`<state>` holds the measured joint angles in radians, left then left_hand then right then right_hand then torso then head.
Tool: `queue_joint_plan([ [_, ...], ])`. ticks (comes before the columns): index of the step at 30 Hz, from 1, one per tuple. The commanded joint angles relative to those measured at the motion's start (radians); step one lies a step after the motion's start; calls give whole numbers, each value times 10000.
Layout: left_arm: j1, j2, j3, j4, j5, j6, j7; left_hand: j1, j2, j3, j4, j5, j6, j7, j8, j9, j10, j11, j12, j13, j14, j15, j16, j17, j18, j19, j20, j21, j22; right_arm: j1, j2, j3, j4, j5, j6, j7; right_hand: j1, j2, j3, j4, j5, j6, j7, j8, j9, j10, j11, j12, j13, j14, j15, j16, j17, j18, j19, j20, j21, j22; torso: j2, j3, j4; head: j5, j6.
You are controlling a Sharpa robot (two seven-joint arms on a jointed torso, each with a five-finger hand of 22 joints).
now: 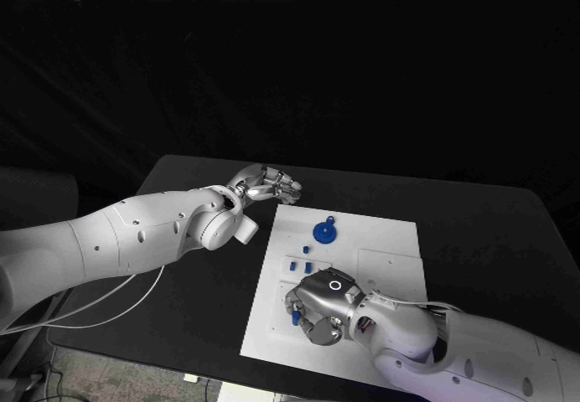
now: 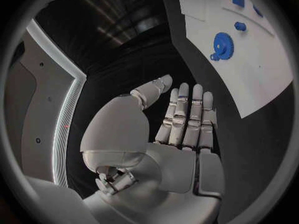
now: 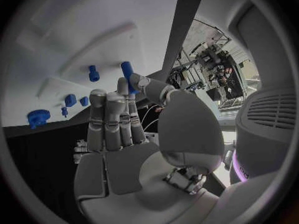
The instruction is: Assemble the parts on the task board
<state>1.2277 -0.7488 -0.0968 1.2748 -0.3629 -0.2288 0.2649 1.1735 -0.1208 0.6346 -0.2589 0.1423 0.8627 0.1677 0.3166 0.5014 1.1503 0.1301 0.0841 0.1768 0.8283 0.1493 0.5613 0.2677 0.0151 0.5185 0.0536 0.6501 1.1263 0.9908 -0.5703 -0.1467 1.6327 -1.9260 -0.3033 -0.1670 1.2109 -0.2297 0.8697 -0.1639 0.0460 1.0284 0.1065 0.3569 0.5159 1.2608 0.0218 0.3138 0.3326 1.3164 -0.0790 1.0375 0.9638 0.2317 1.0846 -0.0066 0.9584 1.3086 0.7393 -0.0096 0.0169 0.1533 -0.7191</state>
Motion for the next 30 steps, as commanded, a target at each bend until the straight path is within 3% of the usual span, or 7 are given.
queue_joint_plan([
  [1,4,17,7,22,11,117,118,42,19,-31,14,22,-74,-22,49,-12,15,57,-25,-10,62,34,-69,12,208,80,-16,-41,13,-55,62,-54,-55,-261,164,-174,56,67,63,7,28,72,12,35,16,82,9,-36,13,-21,-91,56,16,301,-1,-31,55,176,-1,-2,-3,6,-11],
  [8,4,21,7,23,12,119,118,38,20,-33,17,23,-75,-21,49,-12,15,57,-25,-12,63,35,-73,16,208,82,-15,-44,14,-64,110,-54,-47,-295,-81,-196,60,58,88,1,28,78,9,36,19,82,8,-31,27,-21,-93,58,18,301,1,-33,57,175,-1,1,2,13,4],
  [15,4,19,7,24,13,126,115,36,20,-35,18,23,-76,-21,49,-13,15,57,-24,-15,63,35,-78,22,208,84,-15,-47,15,-64,107,-58,-91,-276,614,-179,51,42,103,1,28,83,7,37,23,80,7,-28,39,-19,-94,60,20,301,4,-34,59,175,-2,-7,-4,12,6],
  [19,4,17,7,23,13,122,114,35,21,-35,19,23,-77,-21,49,-13,15,57,-24,-16,64,35,-80,23,208,85,-15,-48,16,-64,135,-76,-169,-161,702,-138,18,2,134,13,29,73,13,25,22,56,13,-35,54,-30,-88,51,18,301,-10,-27,51,172,-1,0,-8,21,-4],
  [21,4,7,7,25,13,118,111,34,21,-36,19,23,-77,-21,49,-14,15,57,-24,-16,64,35,-81,25,208,85,-15,-49,16,-63,139,-84,-188,2,636,-109,-45,-120,206,33,33,44,27,-4,15,15,26,-51,76,-48,-75,30,8,301,-37,-12,35,169,-1,3,-9,21,-6],
  [25,4,1,7,22,13,119,110,33,20,-37,19,23,-77,-21,49,-14,15,57,-24,-18,64,35,-83,27,209,86,-15,-51,16,-62,109,-86,-203,231,439,-62,-550,-570,-119,140,68,-193,137,-170,-52,-246,127,-193,66,-26,29,12,-19,301,-30,39,51,178,-2,8,-13,15,-15],
  [30,4,-19,7,17,13,117,98,33,17,-38,18,22,-78,-21,49,-14,14,57,-24,-19,64,35,-86,30,209,86,-15,-53,17,-61,81,-86,-206,495,53,48,-1141,-671,-1135,-126,100,-653,341,-456,-185,-744,315,-491,-22,-22,206,36,-18,301,-66,25,69,184,-2,10,-13,9,-20],
])
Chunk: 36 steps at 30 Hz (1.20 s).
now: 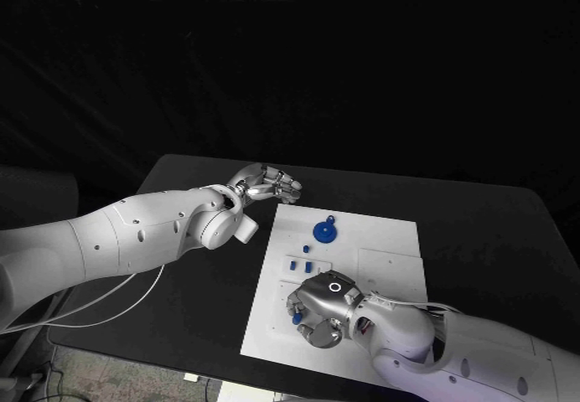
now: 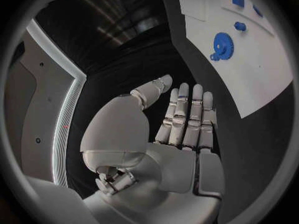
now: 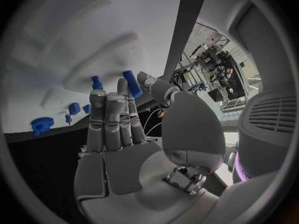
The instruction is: Assemble the parts on the task board
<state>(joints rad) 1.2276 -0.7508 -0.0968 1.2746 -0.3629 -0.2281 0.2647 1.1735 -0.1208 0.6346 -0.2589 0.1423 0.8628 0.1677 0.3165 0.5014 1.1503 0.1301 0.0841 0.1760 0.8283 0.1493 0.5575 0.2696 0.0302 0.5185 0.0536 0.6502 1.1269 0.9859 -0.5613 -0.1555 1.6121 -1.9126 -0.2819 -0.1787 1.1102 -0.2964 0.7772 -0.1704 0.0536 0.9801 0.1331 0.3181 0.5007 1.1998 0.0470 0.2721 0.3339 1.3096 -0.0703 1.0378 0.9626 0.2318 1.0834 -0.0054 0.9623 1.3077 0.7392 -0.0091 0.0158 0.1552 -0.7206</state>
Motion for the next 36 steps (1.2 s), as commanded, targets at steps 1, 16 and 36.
queue_joint_plan([
  [1,5,1,6,17,13,108,98,33,17,-38,18,22,-78,-20,50,-15,14,57,-24,-11,64,35,-50,12,58,86,-15,-53,11,-11,-16,2,5,365,-182,166,-225,0,-412,-142,15,-353,150,-175,-87,-347,125,-208,-101,40,182,37,-6,300,-71,8,23,189,-1,5,-2,-11,-5],
  [16,5,-22,6,15,13,123,90,35,14,-39,16,21,-81,-20,49,-16,11,58,-24,-17,63,36,-60,21,60,90,-16,-59,13,-11,-157,3,117,596,-1193,238,-212,-30,-701,-331,46,-642,284,-323,-204,-864,369,-610,-411,22,406,84,-4,300,-79,-10,-37,158,2,1,3,-55,22],
  [36,4,-36,2,-144,15,76,101,45,16,-35,11,21,-82,-20,51,-17,11,58,-23,-22,66,35,-69,33,64,95,-17,-66,16,941,-2295,858,775,5665,-1054,1279,-763,351,-1683,-113,1200,-369,70,-56,-12,135,-91,828,415,-137,-50,3,-93,300,-224,103,-196,165,-51,2,-71,-420,246],
])
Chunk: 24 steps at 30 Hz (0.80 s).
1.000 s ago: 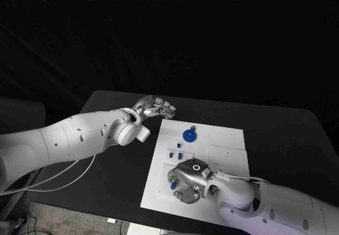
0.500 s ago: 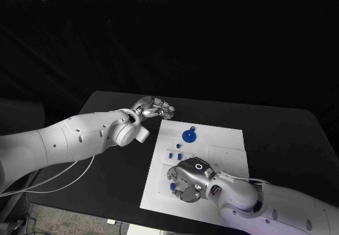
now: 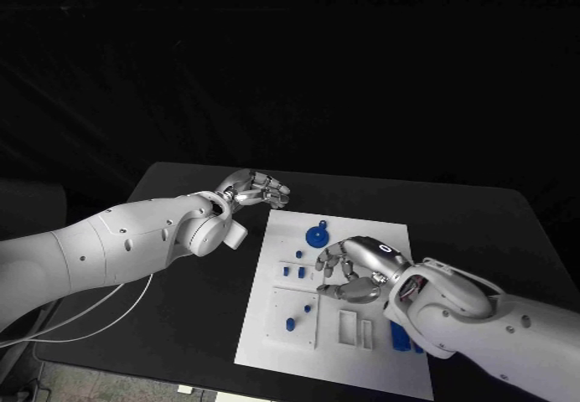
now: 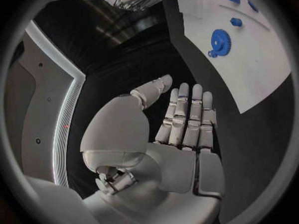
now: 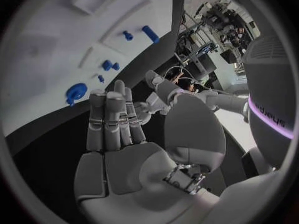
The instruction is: Assemble the parts on the task board
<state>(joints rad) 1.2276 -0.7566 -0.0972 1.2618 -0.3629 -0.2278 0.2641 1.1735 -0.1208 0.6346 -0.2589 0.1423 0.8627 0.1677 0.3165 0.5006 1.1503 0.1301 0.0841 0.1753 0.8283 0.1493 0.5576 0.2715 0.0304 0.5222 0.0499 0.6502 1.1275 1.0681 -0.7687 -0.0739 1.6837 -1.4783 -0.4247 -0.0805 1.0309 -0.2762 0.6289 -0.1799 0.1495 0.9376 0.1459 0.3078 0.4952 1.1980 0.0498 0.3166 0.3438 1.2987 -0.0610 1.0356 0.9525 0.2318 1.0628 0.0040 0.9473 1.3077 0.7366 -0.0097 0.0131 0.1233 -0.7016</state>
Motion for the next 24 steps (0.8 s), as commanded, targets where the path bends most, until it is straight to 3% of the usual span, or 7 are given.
queue_joint_plan([
  [1,4,26,5,-22,15,84,113,46,16,-35,11,22,-82,-20,51,-9,11,58,-23,-16,66,35,-70,16,62,58,20,-67,10,271,-387,47,46,1788,431,248,26,203,-277,27,190,62,-64,56,75,70,-136,747,664,-55,-165,-2,-8,300,-26,7,-88,149,-28,8,-44,-140,65],
  [6,4,7,-5,-42,23,-72,180,67,11,-27,-1,30,-76,-24,56,-9,22,53,-16,-17,78,31,-72,28,68,67,17,-69,13,950,-1295,32,-134,3309,1790,-25,45,426,-437,251,79,215,-220,171,365,-594,-326,2801,2656,8,-327,-41,-72,300,59,-12,-212,144,-59,9,-61,-333,172],
  [11,2,62,-9,-117,26,-193,182,73,0,-26,-6,33,-73,-26,59,-8,26,51,-13,-19,84,29,-76,37,68,70,17,-74,15,1127,-1997,-13,-180,3808,4299,-1459,-160,522,-375,532,-83,44,-306,18,491,-638,-466,4624,4501,67,-444,14,-31,300,195,-90,-239,165,-76,-15,-123,-594,240],
  [13,-12,93,-10,-135,26,-177,188,67,-20,-33,-7,33,-69,-27,61,-8,30,51,-10,-22,87,30,-81,45,60,53,22,-87,16,1142,-2144,-95,-96,3828,4585,-1848,-327,685,-302,758,-147,26,-284,-9,524,-801,-448,4855,4823,44,-428,17,-16,300,174,-74,-261,172,-93,-12,-135,-699,224],
  [17,-63,123,-19,-153,73,-176,220,43,-28,-45,10,28,-67,-25,64,-9,33,52,-8,-26,92,33,-88,56,51,42,27,-98,18,1142,-2403,-182,-2,3952,4542,-2324,-304,498,472,1373,-974,66,-305,-32,615,-871,-483,5216,5354,129,-479,120,60,300,279,-128,-216,197,-139,-4,-163,-906,175],
  [21,-144,138,-29,-190,135,-196,269,-7,-51,-74,43,4,-73,-21,62,-13,32,54,-7,-34,95,35,-104,75,42,40,28,-108,27,1142,-2681,-271,143,4173,4601,-2887,-442,432,671,1533,-986,111,-375,-11,726,-698,-544,5712,5881,238,-535,491,351,300,479,-242,30,240,-262,21,-228,-1040,35],
  [24,-225,146,-37,-199,209,-191,309,-126,-117,-156,114,-72,-82,-16,60,-19,29,56,-6,-49,96,36,-132,107,35,38,26,-124,43,1142,-2836,-321,226,4495,5446,-3492,-645,457,651,1636,-1025,182,-428,41,838,-601,-581,6157,6324,231,-565,717,559,300,547,-319,209,243,-337,25,-260,-1108,-62],
])
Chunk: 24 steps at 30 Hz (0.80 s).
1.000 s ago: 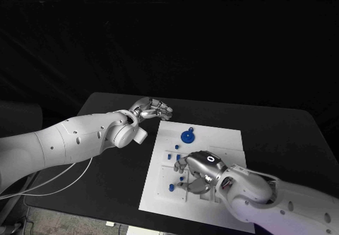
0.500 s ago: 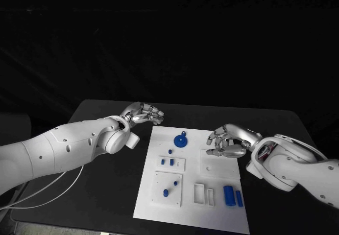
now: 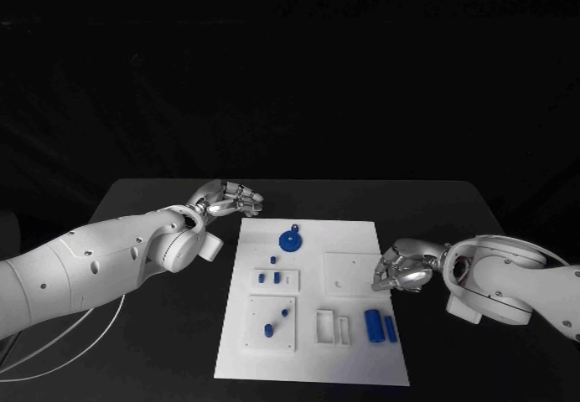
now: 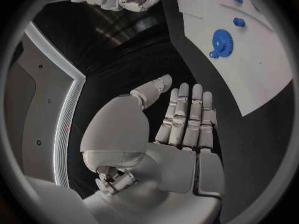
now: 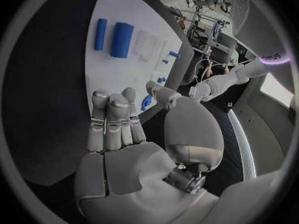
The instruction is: Assemble the parts on the task board
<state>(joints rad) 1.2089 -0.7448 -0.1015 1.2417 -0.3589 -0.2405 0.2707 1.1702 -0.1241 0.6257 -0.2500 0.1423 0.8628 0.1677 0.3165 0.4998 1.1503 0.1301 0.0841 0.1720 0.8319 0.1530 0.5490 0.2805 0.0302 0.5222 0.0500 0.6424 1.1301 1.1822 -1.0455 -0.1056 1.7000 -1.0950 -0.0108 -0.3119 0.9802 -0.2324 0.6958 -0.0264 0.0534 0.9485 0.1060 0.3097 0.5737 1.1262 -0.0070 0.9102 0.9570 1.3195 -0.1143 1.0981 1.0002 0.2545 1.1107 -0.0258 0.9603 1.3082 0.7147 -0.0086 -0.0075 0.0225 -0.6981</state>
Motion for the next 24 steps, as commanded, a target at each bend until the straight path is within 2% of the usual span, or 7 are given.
queue_joint_plan([
  [1,-79,31,3,-10,181,-65,250,-147,-109,-111,54,-89,-87,-15,60,-14,29,56,-5,-21,60,-1,-58,31,35,38,24,-53,24,6,-74,-8,37,812,1625,-1265,-221,54,-23,166,-39,84,-38,33,83,134,-18,352,323,30,-41,156,137,73,82,-36,123,237,-145,15,-64,-125,-115],
  [7,-311,138,-6,-60,296,-74,281,-356,-151,-377,121,-103,-108,-11,59,-23,23,57,-3,-48,66,-5,-106,99,38,36,19,-80,59,8,-52,-204,112,778,1523,-1878,-786,158,-224,455,-46,73,-46,44,224,50,-41,825,874,-31,-55,404,396,73,63,-116,322,234,-373,27,-133,-122,-268],
  [10,-421,219,-14,-103,371,-53,299,-440,-154,-489,153,-155,-118,-7,57,-29,22,57,-2,-61,67,-4,-131,130,41,41,18,-96,72,8,18,-484,109,776,1394,-2163,-971,120,-305,525,-50,72,-53,49,291,19,-49,956,1053,-41,-63,491,490,73,59,-150,408,231,-535,47,-148,-89,-368],
  [13,-472,250,-29,-127,442,-36,348,-712,-175,-811,216,-285,-130,-8,58,-36,13,56,-2,-84,65,-5,-175,184,46,36,15,-135,89,7,180,-665,75,776,1171,-2245,-1048,97,-338,551,-47,64,-58,45,332,14,-52,1031,1157,-33,-67,559,553,73,65,-180,477,233,-629,37,-157,-102,-397],
  [15,-516,282,-42,-160,476,-12,371,-846,-169,-1062,200,-771,-143,-9,56,-45,15,54,2,-103,67,-12,-214,234,64,43,14,-179,94,6,303,-779,53,776,1062,-2314,-1107,80,-359,582,-45,56,-58,38,350,18,-52,1070,1209,-24,-66,601,589,73,70,-194,518,234,-689,29,-174,-97,-449],
  [19,-571,312,-63,-187,523,12,390,-1089,-209,-1314,263,-850,-164,-4,42,-63,7,56,-2,-127,67,-7,-263,280,72,52,17,-238,87,0,500,-1036,5,777,951,-2380,-1264,39,-401,684,-48,28,-55,13,381,14,-46,1127,1305,-22,-61,669,653,73,76,-226,610,237,-767,9,-166,-128,-522],
  [24,-604,324,-87,-199,566,41,404,-1169,-195,-1403,287,-852,-173,-2,35,-72,1,58,-4,-139,65,-5,-290,302,77,60,18,-266,85,-81,663,-1155,-106,765,738,-2478,-1483,9,-478,842,-44,-59,-29,-58,390,8,-26,1174,1402,-25,-42,732,717,73,63,-262,718,236,-815,-9,-149,-107,-568],
])
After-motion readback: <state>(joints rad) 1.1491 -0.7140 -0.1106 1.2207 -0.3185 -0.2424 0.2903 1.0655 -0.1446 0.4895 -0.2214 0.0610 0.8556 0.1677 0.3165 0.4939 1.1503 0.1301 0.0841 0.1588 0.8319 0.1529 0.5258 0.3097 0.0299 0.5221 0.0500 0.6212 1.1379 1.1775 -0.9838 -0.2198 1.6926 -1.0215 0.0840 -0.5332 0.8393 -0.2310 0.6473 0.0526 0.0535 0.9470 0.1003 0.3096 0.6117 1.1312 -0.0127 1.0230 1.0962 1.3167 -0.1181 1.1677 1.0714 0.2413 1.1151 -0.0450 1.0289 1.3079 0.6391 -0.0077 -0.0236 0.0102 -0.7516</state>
